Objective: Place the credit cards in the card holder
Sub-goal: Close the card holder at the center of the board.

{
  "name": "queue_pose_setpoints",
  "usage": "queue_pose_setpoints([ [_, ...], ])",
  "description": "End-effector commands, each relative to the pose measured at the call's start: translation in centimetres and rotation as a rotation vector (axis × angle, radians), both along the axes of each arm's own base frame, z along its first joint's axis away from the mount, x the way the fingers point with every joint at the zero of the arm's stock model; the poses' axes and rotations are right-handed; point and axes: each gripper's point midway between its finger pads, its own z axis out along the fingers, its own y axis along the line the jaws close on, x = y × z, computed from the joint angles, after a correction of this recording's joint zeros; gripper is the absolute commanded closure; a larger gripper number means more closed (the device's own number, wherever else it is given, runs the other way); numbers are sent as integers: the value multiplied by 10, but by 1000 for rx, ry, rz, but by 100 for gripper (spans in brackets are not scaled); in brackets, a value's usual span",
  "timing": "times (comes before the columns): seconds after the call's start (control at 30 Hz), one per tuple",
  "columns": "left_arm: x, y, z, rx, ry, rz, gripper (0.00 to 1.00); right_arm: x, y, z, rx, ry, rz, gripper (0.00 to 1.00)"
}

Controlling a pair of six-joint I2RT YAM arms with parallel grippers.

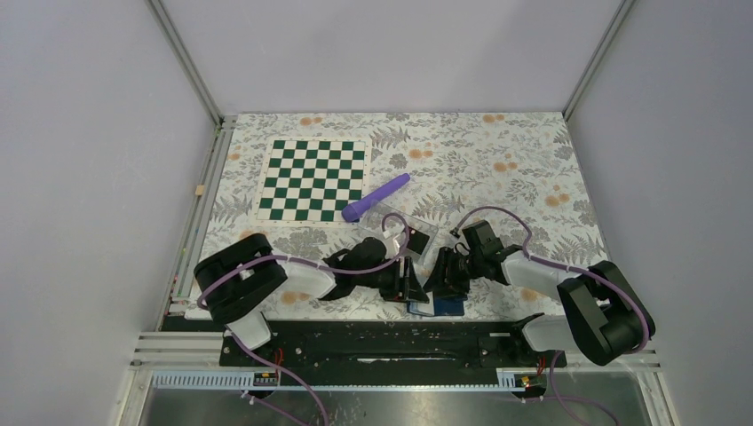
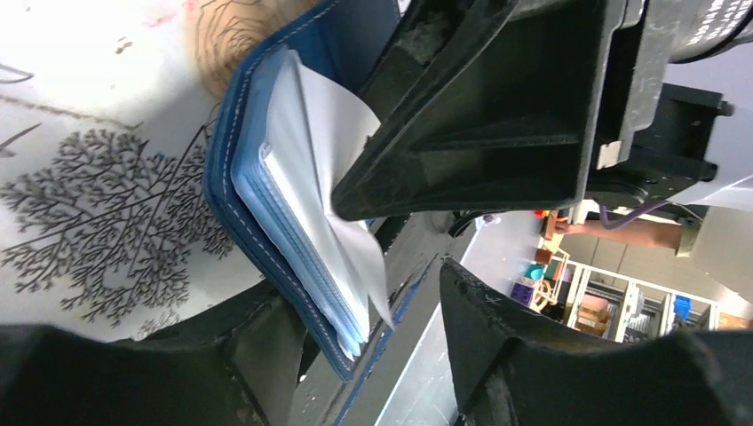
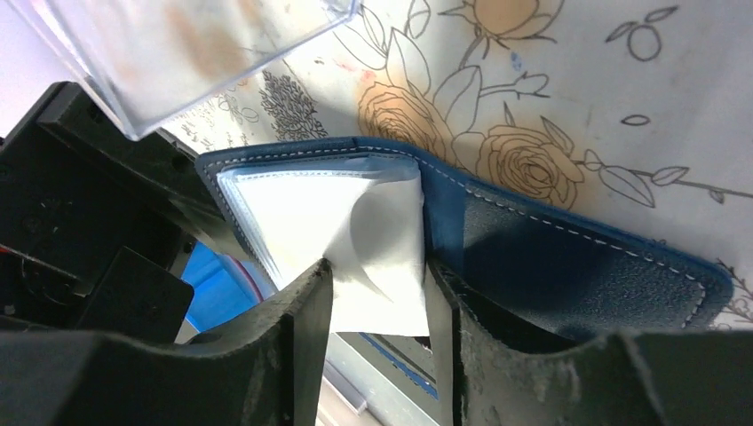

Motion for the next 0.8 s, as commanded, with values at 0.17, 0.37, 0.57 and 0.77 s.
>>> queue_pose_setpoints([
  [0.17, 14, -2, 3, 103, -37, 20, 72, 12, 10, 32, 76, -104, -2, 30],
  [0.37, 21, 15, 5, 196, -78, 67, 94, 13, -6, 36, -17, -196, 14, 15],
  [0.57, 26, 21, 15, 267, -103, 65, 95, 9, -23, 17, -144, -163, 34, 16],
  [0.77, 30, 33, 21, 371, -119, 69, 94, 13, -32, 12, -239, -146, 56, 19],
])
